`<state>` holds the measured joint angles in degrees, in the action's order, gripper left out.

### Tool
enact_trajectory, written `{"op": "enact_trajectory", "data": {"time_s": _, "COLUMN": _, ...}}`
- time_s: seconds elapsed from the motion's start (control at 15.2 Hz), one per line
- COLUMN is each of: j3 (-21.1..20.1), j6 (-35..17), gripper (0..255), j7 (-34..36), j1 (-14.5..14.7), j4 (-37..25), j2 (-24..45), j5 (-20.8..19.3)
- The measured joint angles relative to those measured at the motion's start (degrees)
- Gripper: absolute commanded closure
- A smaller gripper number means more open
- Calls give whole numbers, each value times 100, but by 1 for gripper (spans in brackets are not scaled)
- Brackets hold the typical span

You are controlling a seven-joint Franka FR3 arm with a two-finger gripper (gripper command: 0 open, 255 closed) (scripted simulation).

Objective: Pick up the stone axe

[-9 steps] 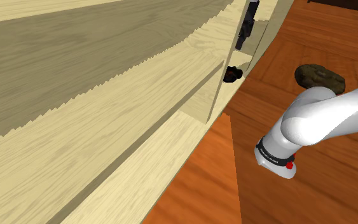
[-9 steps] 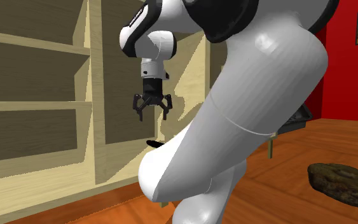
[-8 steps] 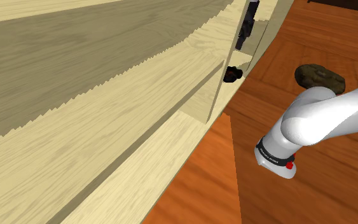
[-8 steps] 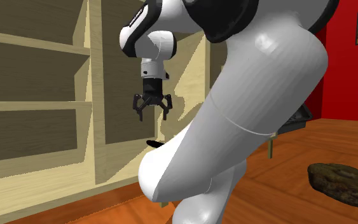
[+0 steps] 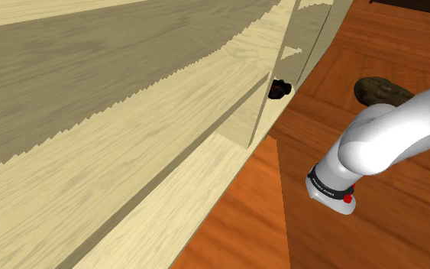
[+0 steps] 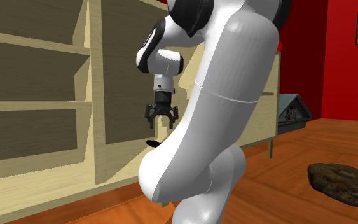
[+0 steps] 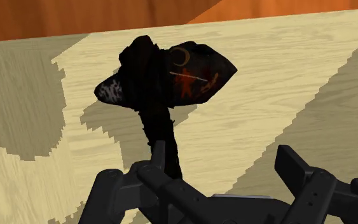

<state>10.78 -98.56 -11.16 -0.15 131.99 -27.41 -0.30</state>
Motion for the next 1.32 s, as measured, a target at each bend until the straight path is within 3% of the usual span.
{"op": "enact_trajectory", "data": {"time_s": 0.4, "j3": 604, "j6": -171, "gripper": 0, "j7": -1434, "j1": 115, "j4": -788, "j2": 1529, "j5": 315}}
{"op": "enact_trajectory", "data": {"time_s": 0.92, "j3": 679, "j6": -683, "gripper": 0, "j7": -1687, "j1": 110, "j4": -517, "j2": 1847, "j5": 399}}
{"op": "enact_trajectory", "data": {"time_s": 0.99, "j3": 678, "j6": -708, "gripper": 255, "j7": -1689, "j1": 111, "j4": -499, "j2": 1854, "j5": 403}}
{"op": "enact_trajectory", "data": {"time_s": 1.32, "j3": 675, "j6": -734, "gripper": 255, "j7": -1687, "j1": 114, "j4": -483, "j2": 1858, "j5": 407}}
